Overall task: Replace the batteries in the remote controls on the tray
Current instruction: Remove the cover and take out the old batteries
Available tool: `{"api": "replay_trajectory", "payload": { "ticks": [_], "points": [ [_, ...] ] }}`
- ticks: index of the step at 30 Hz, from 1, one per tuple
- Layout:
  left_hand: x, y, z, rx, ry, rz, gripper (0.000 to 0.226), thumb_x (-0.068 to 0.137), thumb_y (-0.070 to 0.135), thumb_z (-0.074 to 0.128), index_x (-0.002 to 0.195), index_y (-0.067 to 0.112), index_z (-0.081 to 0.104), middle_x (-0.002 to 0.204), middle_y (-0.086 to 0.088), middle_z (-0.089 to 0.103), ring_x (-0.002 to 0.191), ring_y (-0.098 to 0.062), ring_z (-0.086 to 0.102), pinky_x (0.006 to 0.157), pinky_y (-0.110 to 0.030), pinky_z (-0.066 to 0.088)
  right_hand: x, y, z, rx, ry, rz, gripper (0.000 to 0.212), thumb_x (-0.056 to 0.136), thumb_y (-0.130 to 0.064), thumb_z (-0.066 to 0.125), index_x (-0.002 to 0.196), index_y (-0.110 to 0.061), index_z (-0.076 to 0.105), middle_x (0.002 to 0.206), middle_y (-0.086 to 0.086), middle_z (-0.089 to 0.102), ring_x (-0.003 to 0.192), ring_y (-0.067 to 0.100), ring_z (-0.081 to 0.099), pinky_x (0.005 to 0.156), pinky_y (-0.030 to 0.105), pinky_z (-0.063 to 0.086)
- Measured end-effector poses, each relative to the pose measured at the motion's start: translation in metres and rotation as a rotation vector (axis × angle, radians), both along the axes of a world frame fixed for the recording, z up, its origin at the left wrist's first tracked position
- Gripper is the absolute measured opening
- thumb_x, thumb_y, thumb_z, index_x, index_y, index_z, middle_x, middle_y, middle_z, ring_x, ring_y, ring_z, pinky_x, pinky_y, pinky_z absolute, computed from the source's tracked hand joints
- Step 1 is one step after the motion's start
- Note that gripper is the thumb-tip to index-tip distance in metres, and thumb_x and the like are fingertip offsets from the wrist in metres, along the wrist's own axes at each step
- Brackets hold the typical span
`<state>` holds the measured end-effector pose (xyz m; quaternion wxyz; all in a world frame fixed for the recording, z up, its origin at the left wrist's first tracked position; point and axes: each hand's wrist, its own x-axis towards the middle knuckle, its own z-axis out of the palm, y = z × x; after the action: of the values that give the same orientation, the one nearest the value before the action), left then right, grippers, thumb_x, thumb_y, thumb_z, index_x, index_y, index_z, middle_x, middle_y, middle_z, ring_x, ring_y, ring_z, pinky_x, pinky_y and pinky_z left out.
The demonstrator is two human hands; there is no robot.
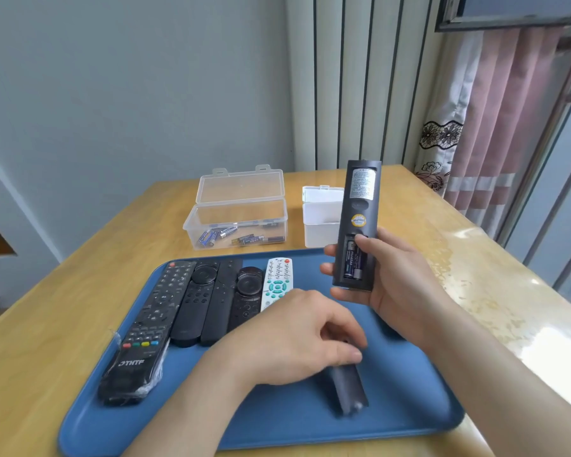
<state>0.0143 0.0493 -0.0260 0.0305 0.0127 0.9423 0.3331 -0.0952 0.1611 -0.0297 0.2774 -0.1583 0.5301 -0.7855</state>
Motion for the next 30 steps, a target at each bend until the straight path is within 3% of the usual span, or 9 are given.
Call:
{"api": "replay_trajectory", "payload": {
  "ticks": [4,8,11,13,16,22,27,30],
  "points": [
    [0.002,0.001,0.000,0.008,0.052,0.032,0.020,0.083,0.032,0.073,0.102,0.026,0.075,0.092,0.014,0.074,0.080,0.009,0.063,0.074,-0.006,0.044,0.000,-0.001,0.002,-0.013,-0.023,0.043,0.024,0.102,-0.014,0.037,0.114,-0.009,0.058,0.101,0.022,0.073,0.078,0.032,0.072,0.050,0.035,0.055],
    [0.002,-0.005,0.005,0.197,0.455,0.198,0.007,0.080,0.015,0.071,0.082,0.022,0.073,0.069,0.014,0.068,0.062,-0.001,0.059,0.060,-0.012,0.041,0.000,-0.001,0.004,-0.018,-0.026,0.072,0.027,0.102,-0.021,0.038,0.111,-0.006,0.059,0.097,0.021,0.073,0.070,0.030,0.068,0.057,0.039,0.058],
    [0.000,-0.006,0.004,0.197,0.685,0.291,0.016,0.076,0.013,0.065,0.086,0.026,0.062,0.081,0.010,0.064,0.070,-0.014,0.056,0.056,-0.027,0.044,0.002,-0.001,0.004,-0.002,-0.013,0.101,0.030,0.102,-0.026,0.040,0.108,-0.006,0.061,0.089,0.018,0.069,0.072,0.030,0.063,0.050,0.034,0.054],
    [-0.001,-0.005,0.003,0.111,0.749,0.315,0.026,0.076,0.014,0.065,0.088,0.032,0.050,0.091,0.010,0.063,0.081,-0.013,0.057,0.062,-0.025,0.043,0.004,-0.002,0.003,0.011,0.015,0.120,0.033,0.102,-0.028,0.041,0.111,-0.004,0.061,0.096,0.024,0.069,0.081,0.035,0.062,0.049,0.034,0.052],
    [-0.002,-0.005,0.000,0.004,0.784,0.301,0.039,0.075,0.015,0.063,0.089,0.040,0.036,0.098,0.009,0.061,0.093,-0.013,0.057,0.070,-0.019,0.038,0.008,-0.004,0.003,0.029,0.074,0.148,0.039,0.103,-0.032,0.039,0.114,-0.003,0.062,0.107,0.026,0.069,0.084,0.036,0.064,0.050,0.033,0.053],
    [-0.002,-0.008,-0.002,-0.091,0.769,0.284,0.033,0.074,0.016,0.065,0.095,0.028,0.042,0.096,0.012,0.056,0.090,-0.008,0.054,0.070,-0.014,0.036,0.012,-0.005,0.002,0.041,0.136,0.148,0.044,0.103,-0.038,0.038,0.114,-0.002,0.062,0.110,0.030,0.066,0.081,0.036,0.059,0.047,0.030,0.048],
    [-0.002,-0.009,-0.001,-0.092,0.747,0.261,0.034,0.073,0.008,0.067,0.097,0.021,0.047,0.094,0.013,0.054,0.088,0.000,0.052,0.070,-0.007,0.034,0.017,-0.006,0.001,0.057,0.202,0.149,0.047,0.104,-0.042,0.036,0.109,-0.007,0.066,0.106,0.028,0.066,0.078,0.033,0.057,0.047,0.029,0.044],
    [-0.002,-0.009,-0.001,-0.068,0.739,0.260,0.033,0.073,0.008,0.067,0.096,0.021,0.048,0.091,0.015,0.054,0.086,0.003,0.053,0.069,-0.006,0.034,0.019,-0.006,0.001,0.076,0.227,0.144,0.045,0.103,-0.043,0.036,0.105,-0.009,0.066,0.086,0.018,0.070,0.069,0.028,0.056,0.048,0.031,0.043]
  ]
}}
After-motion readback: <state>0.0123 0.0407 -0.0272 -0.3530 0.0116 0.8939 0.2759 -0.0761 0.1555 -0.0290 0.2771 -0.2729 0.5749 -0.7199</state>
